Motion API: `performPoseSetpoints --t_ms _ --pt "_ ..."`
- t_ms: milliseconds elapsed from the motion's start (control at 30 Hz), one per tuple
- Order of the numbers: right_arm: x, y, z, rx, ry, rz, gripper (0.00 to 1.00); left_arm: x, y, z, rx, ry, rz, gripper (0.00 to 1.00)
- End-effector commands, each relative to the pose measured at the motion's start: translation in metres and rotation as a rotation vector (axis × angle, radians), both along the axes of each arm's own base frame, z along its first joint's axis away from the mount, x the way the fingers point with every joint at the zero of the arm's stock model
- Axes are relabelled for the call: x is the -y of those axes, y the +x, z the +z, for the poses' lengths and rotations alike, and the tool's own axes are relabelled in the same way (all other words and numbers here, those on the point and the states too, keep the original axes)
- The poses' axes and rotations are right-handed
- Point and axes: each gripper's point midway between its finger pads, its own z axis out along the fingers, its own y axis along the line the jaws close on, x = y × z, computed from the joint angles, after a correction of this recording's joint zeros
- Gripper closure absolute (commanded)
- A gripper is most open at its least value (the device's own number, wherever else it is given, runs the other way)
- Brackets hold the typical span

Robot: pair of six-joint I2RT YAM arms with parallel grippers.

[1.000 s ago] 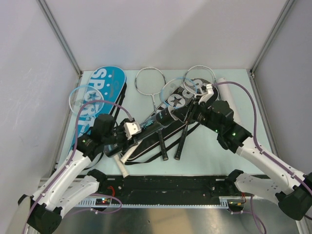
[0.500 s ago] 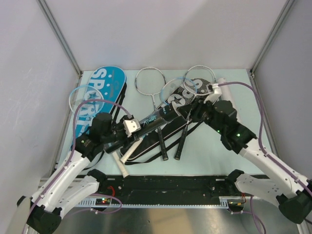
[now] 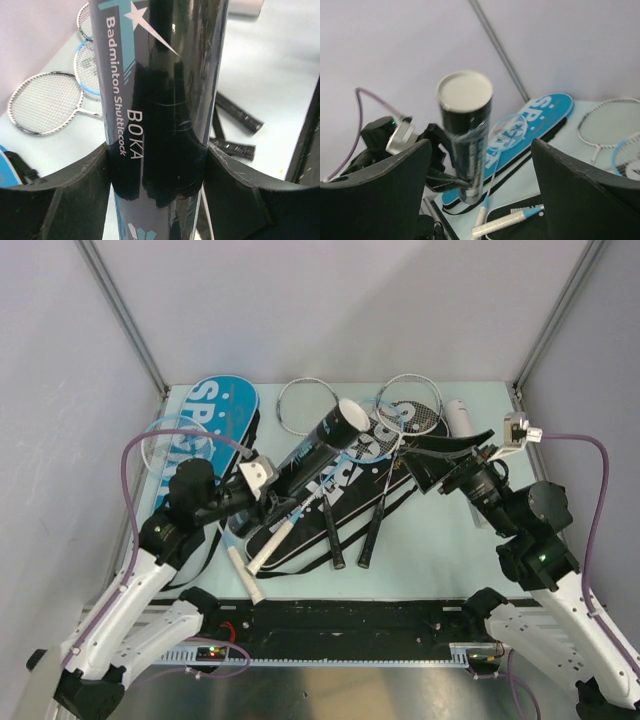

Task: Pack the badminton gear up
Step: Close the lid on the shuttle tube, then place the shuttle tube at the center of the board.

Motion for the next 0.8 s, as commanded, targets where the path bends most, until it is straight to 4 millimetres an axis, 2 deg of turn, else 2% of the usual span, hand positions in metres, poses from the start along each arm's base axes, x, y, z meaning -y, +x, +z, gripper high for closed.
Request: performPoseSetpoints --t_ms 0,133,300,500,667,767 --pt "-0.017 -0.019 0.023 0.174 0.016 0.084 0.11 0.019 0.001 0.061 -0.039 -0.224 0.007 0.83" --pt "-0.039 -0.016 0.020 0.189 0.001 0.110 0.07 0.033 0.001 0.077 -0.107 -0.328 -0.005 0.83" --pt "-0.071 0.003 0.006 0.124 0.021 0.144 0.07 0.048 -0.006 0.096 -0.152 -0.485 -0.061 0.82" --pt "-0.113 0.021 0.002 0.087 0.065 0.208 0.08 0.060 -0.009 0.090 -0.217 -0.522 -0.084 0.81" --pt "-0.150 0.026 -0.012 0.060 0.041 0.294 0.10 0.062 -0.008 0.078 -0.231 -0.507 -0.082 0.78" --pt "-0.165 0.027 -0.018 0.051 0.048 0.336 0.11 0.063 -0.008 0.069 -0.244 -0.498 -0.081 0.78"
